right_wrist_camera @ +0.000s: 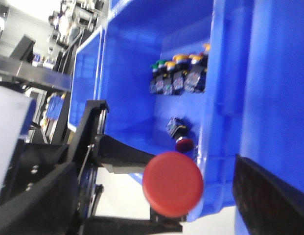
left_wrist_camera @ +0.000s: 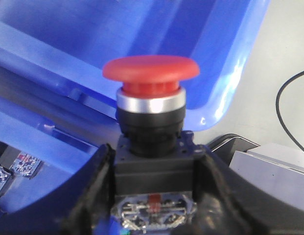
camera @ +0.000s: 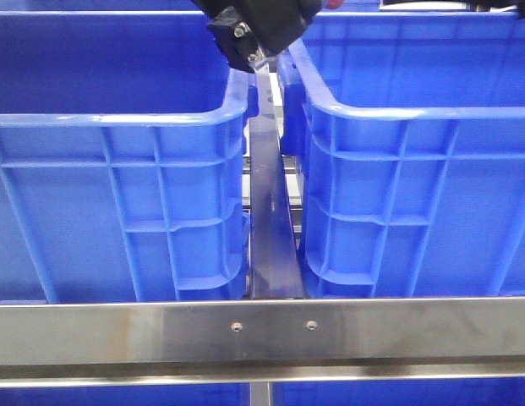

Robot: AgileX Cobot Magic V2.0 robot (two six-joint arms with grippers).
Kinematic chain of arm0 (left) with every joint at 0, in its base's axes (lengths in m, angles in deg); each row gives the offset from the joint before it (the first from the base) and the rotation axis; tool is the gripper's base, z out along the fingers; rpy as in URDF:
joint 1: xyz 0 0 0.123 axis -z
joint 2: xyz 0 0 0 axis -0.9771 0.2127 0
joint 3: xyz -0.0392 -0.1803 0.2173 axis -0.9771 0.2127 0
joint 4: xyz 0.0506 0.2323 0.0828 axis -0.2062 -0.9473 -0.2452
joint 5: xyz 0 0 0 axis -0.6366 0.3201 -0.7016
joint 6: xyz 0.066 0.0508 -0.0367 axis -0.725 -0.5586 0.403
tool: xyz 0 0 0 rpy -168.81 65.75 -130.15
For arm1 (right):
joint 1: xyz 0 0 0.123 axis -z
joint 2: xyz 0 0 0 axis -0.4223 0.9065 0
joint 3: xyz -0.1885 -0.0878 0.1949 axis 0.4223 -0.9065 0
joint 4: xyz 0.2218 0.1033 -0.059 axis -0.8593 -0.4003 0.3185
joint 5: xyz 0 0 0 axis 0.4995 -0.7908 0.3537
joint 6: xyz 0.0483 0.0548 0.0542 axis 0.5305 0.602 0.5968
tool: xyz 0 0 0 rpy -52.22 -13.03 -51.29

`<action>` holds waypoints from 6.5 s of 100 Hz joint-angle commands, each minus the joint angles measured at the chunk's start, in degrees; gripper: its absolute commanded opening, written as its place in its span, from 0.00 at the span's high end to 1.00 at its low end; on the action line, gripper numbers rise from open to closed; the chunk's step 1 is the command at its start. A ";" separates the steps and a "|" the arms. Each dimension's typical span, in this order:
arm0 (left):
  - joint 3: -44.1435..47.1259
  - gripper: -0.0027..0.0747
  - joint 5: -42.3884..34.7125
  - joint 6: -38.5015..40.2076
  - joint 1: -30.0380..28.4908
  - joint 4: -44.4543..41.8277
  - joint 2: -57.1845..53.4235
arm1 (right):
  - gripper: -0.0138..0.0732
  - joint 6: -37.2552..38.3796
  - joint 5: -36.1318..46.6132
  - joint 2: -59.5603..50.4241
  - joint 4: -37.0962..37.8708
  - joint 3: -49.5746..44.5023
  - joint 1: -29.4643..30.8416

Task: Pick red and yellow buttons and place in box

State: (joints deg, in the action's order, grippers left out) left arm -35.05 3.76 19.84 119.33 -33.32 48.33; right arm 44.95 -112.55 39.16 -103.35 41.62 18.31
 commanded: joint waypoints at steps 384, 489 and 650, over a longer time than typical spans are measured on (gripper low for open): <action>-1.67 0.17 -2.57 -0.04 0.40 -1.16 -2.61 | 0.50 -6.53 53.58 28.02 32.75 20.07 0.73; -1.67 0.17 -2.57 -0.04 0.40 -1.87 -2.61 | 0.32 -6.53 46.38 13.71 32.75 12.80 4.77; -1.67 0.17 -0.66 34.56 -13.90 -23.15 -4.61 | 0.32 -6.53 44.33 -43.60 32.75 -25.03 4.90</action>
State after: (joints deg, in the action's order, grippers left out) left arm -35.05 4.70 53.23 109.37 -60.00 46.27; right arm 39.02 -70.91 -4.31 -70.28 15.14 22.86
